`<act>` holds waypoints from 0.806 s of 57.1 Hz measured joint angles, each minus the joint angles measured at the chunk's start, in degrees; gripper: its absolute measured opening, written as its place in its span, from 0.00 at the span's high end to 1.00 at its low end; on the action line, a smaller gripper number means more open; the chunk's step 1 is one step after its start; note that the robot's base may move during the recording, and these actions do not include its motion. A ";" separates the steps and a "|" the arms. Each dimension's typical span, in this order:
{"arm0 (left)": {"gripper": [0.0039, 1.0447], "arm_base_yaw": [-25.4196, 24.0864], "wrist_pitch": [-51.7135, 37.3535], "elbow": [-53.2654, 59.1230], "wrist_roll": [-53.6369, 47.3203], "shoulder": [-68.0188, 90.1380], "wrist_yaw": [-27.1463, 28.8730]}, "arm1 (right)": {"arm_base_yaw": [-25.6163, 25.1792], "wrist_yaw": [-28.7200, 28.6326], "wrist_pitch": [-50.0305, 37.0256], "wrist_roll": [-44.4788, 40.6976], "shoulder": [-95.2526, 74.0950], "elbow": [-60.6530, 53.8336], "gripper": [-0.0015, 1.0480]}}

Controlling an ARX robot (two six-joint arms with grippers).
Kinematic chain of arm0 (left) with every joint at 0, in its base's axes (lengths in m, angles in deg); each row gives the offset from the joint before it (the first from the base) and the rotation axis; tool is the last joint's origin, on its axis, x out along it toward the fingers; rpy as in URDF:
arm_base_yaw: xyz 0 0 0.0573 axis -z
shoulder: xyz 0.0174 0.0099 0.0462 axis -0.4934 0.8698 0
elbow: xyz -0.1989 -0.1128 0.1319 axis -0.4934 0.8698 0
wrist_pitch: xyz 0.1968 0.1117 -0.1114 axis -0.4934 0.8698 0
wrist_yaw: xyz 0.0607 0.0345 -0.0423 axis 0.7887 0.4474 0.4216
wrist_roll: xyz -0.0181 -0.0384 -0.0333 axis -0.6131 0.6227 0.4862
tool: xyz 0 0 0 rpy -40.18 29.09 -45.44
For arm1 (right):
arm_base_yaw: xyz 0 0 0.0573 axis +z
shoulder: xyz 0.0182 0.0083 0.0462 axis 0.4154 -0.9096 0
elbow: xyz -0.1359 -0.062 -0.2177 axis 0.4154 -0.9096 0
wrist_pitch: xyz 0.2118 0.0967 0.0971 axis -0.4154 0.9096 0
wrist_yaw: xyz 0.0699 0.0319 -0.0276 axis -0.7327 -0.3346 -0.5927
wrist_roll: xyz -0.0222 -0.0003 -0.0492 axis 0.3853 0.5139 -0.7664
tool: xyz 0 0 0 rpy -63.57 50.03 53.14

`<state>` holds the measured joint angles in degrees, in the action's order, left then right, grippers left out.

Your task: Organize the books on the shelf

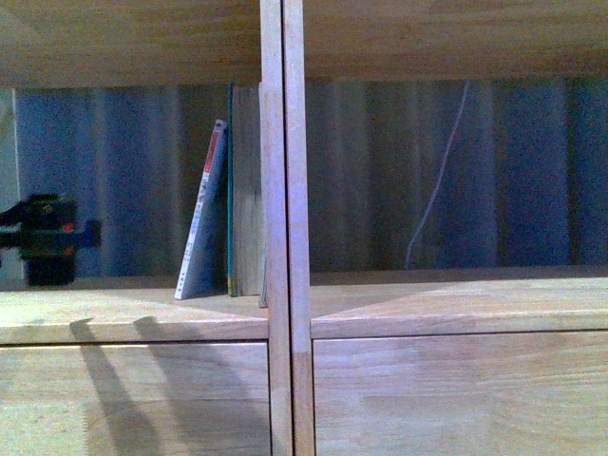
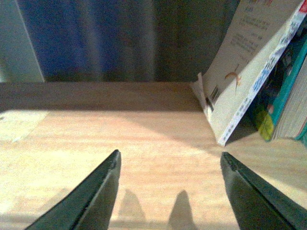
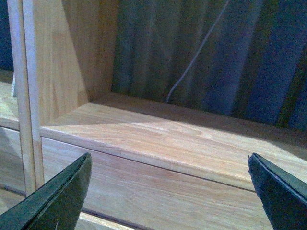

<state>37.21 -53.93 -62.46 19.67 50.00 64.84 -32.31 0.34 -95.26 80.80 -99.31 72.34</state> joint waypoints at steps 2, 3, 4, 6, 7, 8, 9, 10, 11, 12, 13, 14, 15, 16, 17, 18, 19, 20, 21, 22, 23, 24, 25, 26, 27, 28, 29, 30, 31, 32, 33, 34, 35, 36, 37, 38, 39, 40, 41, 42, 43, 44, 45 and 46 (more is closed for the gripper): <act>0.49 -0.50 -1.81 3.74 0.31 -1.95 -0.26 | 0.02 -0.04 0.00 0.00 0.00 0.00 0.07; 0.51 -0.66 -2.25 4.70 0.42 -2.45 -0.39 | 0.02 -0.02 0.00 0.00 0.00 0.00 0.07; 0.56 -0.98 -3.45 7.26 0.55 -3.80 -0.70 | 0.00 0.00 0.00 0.00 0.00 0.00 0.07; 0.65 -1.42 -5.31 11.39 0.74 -5.92 -1.33 | 0.52 2.62 2.80 0.72 0.52 0.50 0.09; 0.68 -1.53 -5.92 12.87 0.74 -6.67 -1.38 | 1.03 4.72 6.38 1.27 1.05 1.09 0.12; 0.73 -1.73 -6.71 14.99 0.79 -7.72 -1.62 | 1.62 8.52 11.32 2.27 2.01 1.46 0.17; 0.77 -1.84 -7.23 16.35 0.79 -8.35 -1.92 | 1.90 10.16 13.99 2.97 2.67 1.40 0.20; 0.80 -1.99 -7.74 17.64 0.81 -9.01 -2.03 | 2.14 11.32 16.13 3.17 3.32 0.98 0.23; 0.82 -2.05 -7.98 18.27 0.81 -9.29 -2.16 | 2.27 11.72 16.83 3.34 3.65 0.68 0.25; 0.85 -2.23 -8.48 19.52 0.81 -9.97 -2.40 | 2.45 12.17 17.57 3.54 4.22 -0.07 0.28; 0.87 -2.29 -8.72 20.13 0.83 -10.27 -2.43 | 2.56 12.35 17.68 3.76 4.50 -0.50 0.29; 0.90 -2.47 -9.16 21.33 0.85 -10.93 -2.60 | 3.04 13.31 17.77 3.98 5.07 -1.36 0.33; 0.92 -2.56 -9.38 21.90 0.85 -11.28 -2.67 | 3.45 14.08 17.75 4.04 5.35 -1.79 0.34; 0.97 -2.80 -9.99 23.56 0.87 -12.28 -2.80 | 4.94 16.46 17.62 4.37 6.21 -3.08 0.39; 0.98 -2.93 -10.34 24.61 1.14 -12.96 -2.86 | 5.73 16.87 17.38 4.46 6.73 -3.98 0.43; 0.97 -3.08 -10.67 25.64 1.07 -13.64 -2.97 | 6.34 16.96 17.18 4.57 7.23 -4.83 0.46; 0.98 -3.30 -11.13 27.12 1.14 -14.64 -3.21 | 7.02 16.92 16.85 4.61 7.98 -6.12 0.51; 0.98 -3.39 -11.41 28.06 1.16 -15.28 -3.39 | 7.32 16.85 16.63 4.59 8.46 -6.91 0.54; 0.98 -3.45 -11.63 29.00 1.16 -15.96 -3.58 | 7.48 16.90 16.41 4.61 8.94 -7.67 0.57; 0.98 -3.58 -11.82 29.90 1.16 -16.57 -3.69 | 7.52 16.98 16.22 4.61 9.42 -8.39 0.61; 0.98 -3.65 -11.93 30.34 1.16 -16.90 -3.80 | 7.52 17.03 16.15 4.63 9.64 -8.72 0.62; 0.98 -3.80 -12.11 31.21 1.16 -17.51 -3.85 | 7.52 17.14 16.02 4.63 10.08 -9.35 0.66; 0.98 -4.11 -12.22 32.00 1.18 -18.12 -4.22 | 7.52 17.22 15.85 4.66 10.54 -9.97 0.69; 0.98 -4.52 -12.28 32.41 1.18 -18.45 -4.63 | 7.52 17.27 15.78 4.66 10.75 -10.32 0.71; 0.98 -5.25 -12.39 33.20 1.16 -19.06 -6.12 | 7.52 17.35 15.67 4.66 11.19 -10.86 0.74; 0.98 -5.60 -12.44 33.57 1.16 -19.37 -6.49 | 7.52 17.33 15.61 4.66 11.41 -11.21 0.76; 0.98 -6.08 -12.50 34.27 1.18 -19.98 -6.80 | 7.54 17.35 15.47 4.68 11.87 -11.78 0.79; 0.98 -6.27 -12.52 34.64 1.16 -20.28 -6.93 | 7.54 17.35 15.45 4.68 12.09 -12.07 0.81; 0.98 -6.67 -12.59 35.30 1.16 -20.87 -6.93 | 7.54 17.35 15.37 4.72 12.52 -12.59 0.84; 0.98 -6.91 -12.63 35.98 1.18 -21.49 -7.04 | 7.54 17.35 15.32 4.74 12.96 -13.16 0.87; 0.98 -7.06 -12.66 36.28 1.18 -21.77 -7.02 | 7.54 17.35 15.28 4.76 13.20 -13.38 0.89; 0.98 -7.26 -12.70 36.94 1.18 -22.40 -7.06 | 7.54 17.35 15.23 4.76 13.64 -13.90 0.92; 0.98 -7.30 -12.70 37.53 1.18 -23.02 -7.06 | 7.54 17.35 15.17 4.79 14.10 -14.29 0.96; 0.98 -7.32 -12.70 37.86 1.18 -23.34 -7.06 | 7.54 17.35 15.17 4.79 14.32 -14.53 0.97; 0.98 -7.37 -12.70 38.73 1.18 -24.30 -7.13 | 7.56 17.35 15.15 4.87 15.06 -15.17 0.97; 0.98 -7.39 -12.68 39.30 1.18 -24.94 -7.19 | 7.56 17.35 15.15 4.85 15.54 -15.54 0.97; 0.98 -7.39 -12.63 40.09 1.18 -25.83 -7.23 | 7.56 17.33 15.15 4.85 16.24 -16.06 0.97; 0.98 -7.39 -12.59 40.59 1.18 -26.47 -7.23 | 7.56 17.35 15.15 4.85 16.65 -16.44 0.97; 0.98 -7.39 -12.37 41.27 1.18 -27.39 -7.30 | 7.56 17.35 15.17 4.87 17.27 -16.98 0.97; 0.98 -7.39 -12.22 41.70 1.18 -27.98 -7.28 | 7.56 17.38 15.17 4.87 17.62 -17.33 0.97; 0.98 -7.39 -11.93 42.34 1.18 -28.92 -7.28 | 7.56 17.46 15.19 4.87 18.16 -17.90 0.97; 0.98 -7.39 -11.74 42.75 1.18 -29.57 -7.28 | 7.56 17.44 15.28 4.87 18.51 -18.23 0.97; 0.98 -7.39 -11.61 42.95 1.18 -29.88 -7.30 | 7.56 17.44 15.30 4.87 18.71 -18.38 0.97; 0.98 -7.39 -11.39 43.34 1.18 -30.49 -7.28 | 7.56 17.44 15.39 4.87 19.10 -18.71 0.97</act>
<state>29.82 -65.32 -19.12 20.85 19.51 57.57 -24.75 17.79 -79.87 85.67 -80.21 53.63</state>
